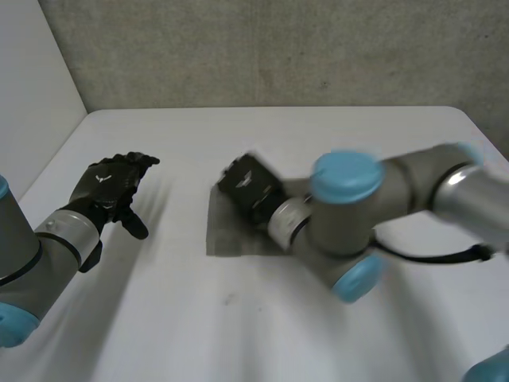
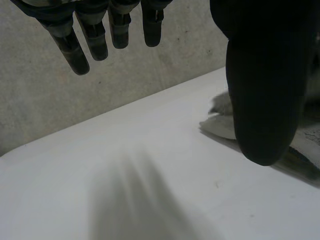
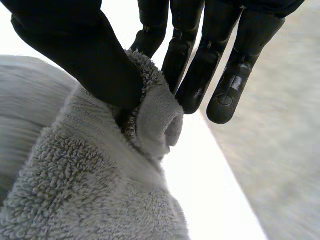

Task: Fold the towel.

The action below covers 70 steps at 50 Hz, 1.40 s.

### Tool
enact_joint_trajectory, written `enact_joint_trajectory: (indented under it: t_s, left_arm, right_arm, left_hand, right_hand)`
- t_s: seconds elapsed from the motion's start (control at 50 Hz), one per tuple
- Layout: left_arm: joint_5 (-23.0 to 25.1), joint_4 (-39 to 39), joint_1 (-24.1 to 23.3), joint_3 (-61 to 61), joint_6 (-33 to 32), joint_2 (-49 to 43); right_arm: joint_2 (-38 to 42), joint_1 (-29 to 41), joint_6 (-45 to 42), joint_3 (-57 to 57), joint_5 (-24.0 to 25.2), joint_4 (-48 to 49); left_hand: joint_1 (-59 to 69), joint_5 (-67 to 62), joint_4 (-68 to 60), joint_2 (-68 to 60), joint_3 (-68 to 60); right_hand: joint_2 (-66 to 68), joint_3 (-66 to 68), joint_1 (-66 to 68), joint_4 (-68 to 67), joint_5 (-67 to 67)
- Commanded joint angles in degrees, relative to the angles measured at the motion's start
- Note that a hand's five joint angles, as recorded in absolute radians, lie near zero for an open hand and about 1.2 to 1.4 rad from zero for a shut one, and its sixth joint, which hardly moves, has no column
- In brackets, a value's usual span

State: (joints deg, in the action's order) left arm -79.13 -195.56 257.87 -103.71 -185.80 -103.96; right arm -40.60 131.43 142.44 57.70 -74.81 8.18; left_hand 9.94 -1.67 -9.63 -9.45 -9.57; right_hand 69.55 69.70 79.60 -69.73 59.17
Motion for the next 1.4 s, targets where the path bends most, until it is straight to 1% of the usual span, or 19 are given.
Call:
enact_joint_trajectory:
  t_s: [0.02, 0.08, 0.1, 0.12, 0.18, 0.28, 0.56, 0.6, 0.66, 0.7, 0.72, 0.74, 0.76, 0.94, 1.04, 1.08, 1.14, 1.32, 1.4]
  left_arm:
    - [0.03, -0.09, 0.09, 0.00, 0.00, -0.01]
    - [0.03, -0.09, 0.09, 0.00, 0.00, -0.01]
    - [0.03, -0.09, 0.09, 0.00, 0.00, -0.01]
    - [0.03, -0.09, 0.18, 0.00, 0.00, -0.01]
    - [0.03, -0.17, 0.09, 0.09, 0.00, -0.01]
    - [0.03, -0.17, 0.00, 0.09, 0.00, -0.01]
    - [-0.06, -0.17, -1.22, 0.88, 0.00, 0.16]
    - [-0.06, -0.17, -1.66, 0.96, 0.00, 0.16]
    - [-0.06, -0.17, -2.19, 1.05, 0.00, 0.16]
    - [-0.14, -0.17, -2.19, 0.97, 0.00, 0.25]
    - [-0.14, -0.17, -2.28, 0.88, 0.09, 0.16]
    - [-0.14, -0.17, -2.28, 0.88, 0.09, 0.16]
    - [-0.14, -0.17, -2.28, 0.88, 0.09, 0.25]
    - [-0.32, -0.17, -2.37, 0.17, 0.18, 1.56]
    - [-0.32, -0.09, -2.28, 0.09, 0.18, 2.71]
    - [-0.32, -0.09, -2.28, 0.17, 0.26, 3.06]
    - [-0.32, -0.09, -2.28, 0.17, 0.26, 3.50]
    - [-0.58, 0.35, -2.11, 0.96, 0.27, 4.64]
    - [-0.67, 0.44, -2.11, 1.40, 0.26, 4.65]
  right_arm:
    - [3.69, 3.75, 0.12, -0.48, 0.10, -0.18]
    - [2.11, 3.75, 1.26, 0.05, -0.16, -0.27]
    - [-0.07, 3.40, 2.65, 0.66, -0.68, -0.27]
    - [-2.70, 3.14, 5.10, 1.62, -1.12, -0.45]
    - [-5.63, 2.43, 8.38, 3.12, -1.30, -0.54]
    - [-14.14, -6.78, 17.07, 10.92, -0.78, -2.55]
    - [-20.13, -23.50, 17.08, 28.96, 0.63, -6.51]
    - [-19.52, -25.86, 16.99, 32.20, 2.47, -5.12]
    - [-19.25, -26.66, 16.91, 33.53, 3.44, -3.70]
    - [-18.12, -27.54, 16.82, 35.37, 4.41, -0.03]
    - [-18.11, -27.54, 16.82, 35.38, 4.41, -0.01]
    - [-17.67, -27.80, 16.82, 35.47, 4.15, 1.56]
    - [-17.50, -28.06, 16.82, 35.21, 3.80, 2.79]
    - [-17.67, -26.75, 15.50, 28.17, 3.09, 4.47]
    - [-16.97, -20.42, 15.59, 21.58, 1.60, 4.30]
    - [-14.78, -12.81, 15.50, 16.16, 1.25, 4.21]
    - [-11.88, -7.18, 15.15, 11.85, 1.68, 3.86]
    - [-1.87, 1.97, 14.09, 4.72, 4.31, -0.26]
    - [0.26, 2.87, 12.69, 4.09, 4.15, -2.21]
  left_hand:
    - [0.06, 1.67, -0.37, -0.55, -0.43]
    - [0.06, 1.67, -0.37, -0.55, -0.43]
    - [0.06, 1.67, -0.37, -0.55, -0.43]
    - [0.06, 1.67, -0.37, -0.55, -0.43]
    - [0.06, 1.67, -0.37, -0.55, -0.43]
    - [0.06, 1.67, -0.37, -0.55, -0.43]
    - [0.06, 1.67, -0.37, -0.55, -0.43]
    - [0.06, 1.67, -0.37, -0.55, -0.43]
    - [0.06, 1.67, -0.37, -0.55, -0.43]
    - [0.06, 1.67, -0.37, -0.55, -0.43]
    - [0.06, 1.67, -0.37, -0.55, -0.43]
    - [0.06, 1.67, -0.37, -0.55, -0.43]
    - [0.06, 1.67, -0.37, -0.55, -0.43]
    - [0.06, 1.67, -0.37, -0.55, -0.43]
    - [0.06, 1.67, -0.37, -0.55, -0.43]
    - [0.06, 1.67, -0.37, -0.55, -0.43]
    - [0.06, 1.67, -0.37, -0.55, -0.43]
    - [0.06, 1.67, -0.37, -0.55, -0.43]
    - [0.06, 1.67, -0.37, -0.55, -0.43]
  right_hand:
    - [10.45, 10.30, 0.40, -10.27, 10.83]
    - [3.78, 3.64, -6.27, -3.60, 4.16]
    - [-34.86, -35.00, -44.90, 35.04, -34.47]
    - [-59.55, -59.70, -69.60, 59.73, -59.17]
    - [-59.55, -59.70, -69.60, 59.73, -59.17]
    - [-59.55, -59.70, -69.60, 59.73, -59.17]
    - [-55.77, -55.91, -65.81, 55.95, -55.38]
    - [-43.89, -44.03, -53.93, 44.06, -43.50]
    - [-35.92, -36.06, -45.97, 36.10, -35.54]
    - [-13.00, -13.15, -23.05, 13.18, -12.62]
    - [-12.88, -13.02, -22.92, 13.06, -12.49]
    - [2.44, 2.30, -7.60, -2.27, 2.83]
    - [10.37, 10.22, 0.32, -10.19, 10.75]
    - [10.45, 10.30, 0.40, -10.27, 10.83]
    - [10.45, 10.30, 0.40, -10.27, 10.83]
    - [10.45, 10.30, 0.40, -10.27, 10.83]
    - [10.45, 10.30, 0.40, -10.27, 10.83]
    - [10.45, 10.30, 0.40, -10.27, 10.83]
    - [10.45, 10.30, 0.40, -10.27, 10.83]
